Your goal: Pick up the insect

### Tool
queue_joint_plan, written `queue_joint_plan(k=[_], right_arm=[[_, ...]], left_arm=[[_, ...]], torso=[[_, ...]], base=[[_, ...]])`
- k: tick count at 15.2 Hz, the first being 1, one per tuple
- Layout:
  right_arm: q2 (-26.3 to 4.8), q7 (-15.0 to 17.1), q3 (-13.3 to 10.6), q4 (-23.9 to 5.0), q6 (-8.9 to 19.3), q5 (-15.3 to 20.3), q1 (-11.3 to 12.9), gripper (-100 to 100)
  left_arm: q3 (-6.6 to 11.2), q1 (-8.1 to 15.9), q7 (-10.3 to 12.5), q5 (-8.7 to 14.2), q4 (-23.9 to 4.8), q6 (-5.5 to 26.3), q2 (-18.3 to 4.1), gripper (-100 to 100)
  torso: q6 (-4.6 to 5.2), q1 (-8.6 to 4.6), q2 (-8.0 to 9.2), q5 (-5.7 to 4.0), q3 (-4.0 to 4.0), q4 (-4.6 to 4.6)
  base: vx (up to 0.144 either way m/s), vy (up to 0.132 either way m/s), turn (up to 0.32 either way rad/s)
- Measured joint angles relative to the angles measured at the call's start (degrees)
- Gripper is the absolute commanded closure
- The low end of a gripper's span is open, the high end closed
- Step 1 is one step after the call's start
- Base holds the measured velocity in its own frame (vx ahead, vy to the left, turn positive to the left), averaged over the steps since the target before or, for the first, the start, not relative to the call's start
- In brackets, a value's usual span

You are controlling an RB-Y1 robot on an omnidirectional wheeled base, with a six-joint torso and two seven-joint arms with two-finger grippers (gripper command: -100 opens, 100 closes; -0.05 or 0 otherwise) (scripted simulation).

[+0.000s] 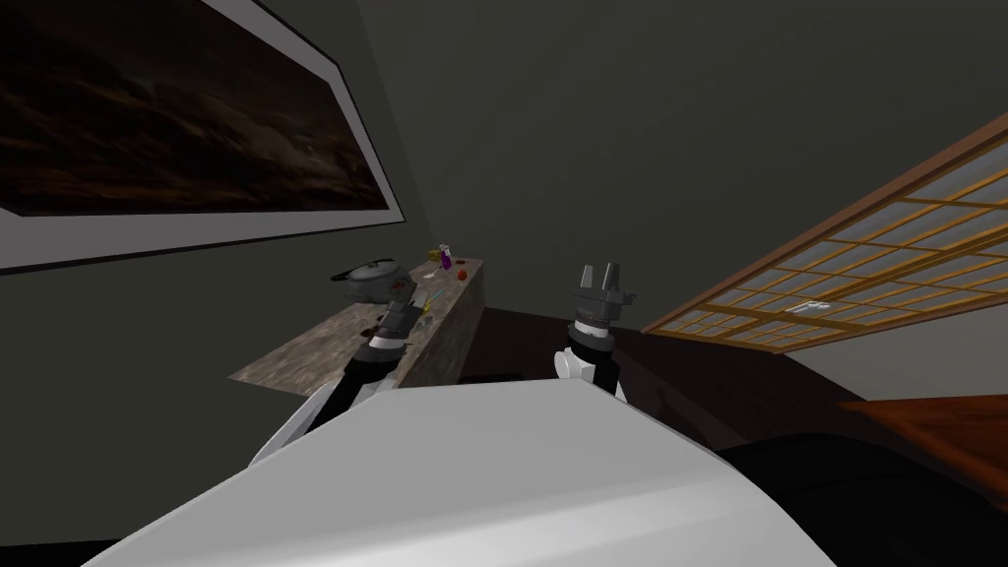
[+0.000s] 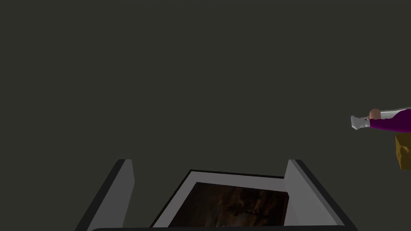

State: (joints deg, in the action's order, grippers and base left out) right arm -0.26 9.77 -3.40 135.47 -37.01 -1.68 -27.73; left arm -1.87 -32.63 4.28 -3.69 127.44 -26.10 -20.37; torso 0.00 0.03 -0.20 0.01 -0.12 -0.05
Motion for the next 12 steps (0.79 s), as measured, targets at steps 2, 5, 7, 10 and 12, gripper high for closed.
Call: queue_joint_plan(k=[2, 5, 7, 10, 12], right_arm=[[0.00, 0.00, 0.00, 0.00, 0.00, 0.00, 0.00, 0], [0.00, 0.00, 0.00, 0.00, 0.00, 0.00, 0.00, 0], [0.00, 0.00, 0.00, 0.00, 0.00, 0.00, 0.00, 0], [0.00, 0.00, 0.00, 0.00, 0.00, 0.00, 0.00, 0], [0.00, 0.00, 0.00, 0.00, 0.00, 0.00, 0.00, 0]], left_arm=[[0.30, -1.46, 0.08, -0.43, 0.02, 0.92, -2.49, -100], [0.41, -3.60, 0.03, -1.30, 0.34, 2.54, -6.17, -100], [0.44, -4.33, -0.01, -1.94, 0.06, 4.13, -8.71, -100], [0.71, -6.78, -0.05, -2.93, 0.16, 6.03, -12.68, -100], [0.58, -7.45, -0.26, -3.48, -0.43, 6.66, -14.69, -100]], torso=[[-0.01, -0.01, -0.01, 0.00, -0.01, 0.00], [0.00, -0.02, -0.01, -0.01, 0.00, 0.00], [0.00, -0.03, -0.02, -0.01, -0.01, 0.00], [-0.01, -0.03, -0.04, -0.01, -0.02, -0.01], [0.00, -0.03, -0.01, -0.01, -0.01, 0.00]], base=[[0.055, -0.005, 0.005], [0.050, -0.004, 0.005], [0.055, -0.007, 0.003], [0.058, -0.006, 0.006], [0.041, -0.002, 0.002]])
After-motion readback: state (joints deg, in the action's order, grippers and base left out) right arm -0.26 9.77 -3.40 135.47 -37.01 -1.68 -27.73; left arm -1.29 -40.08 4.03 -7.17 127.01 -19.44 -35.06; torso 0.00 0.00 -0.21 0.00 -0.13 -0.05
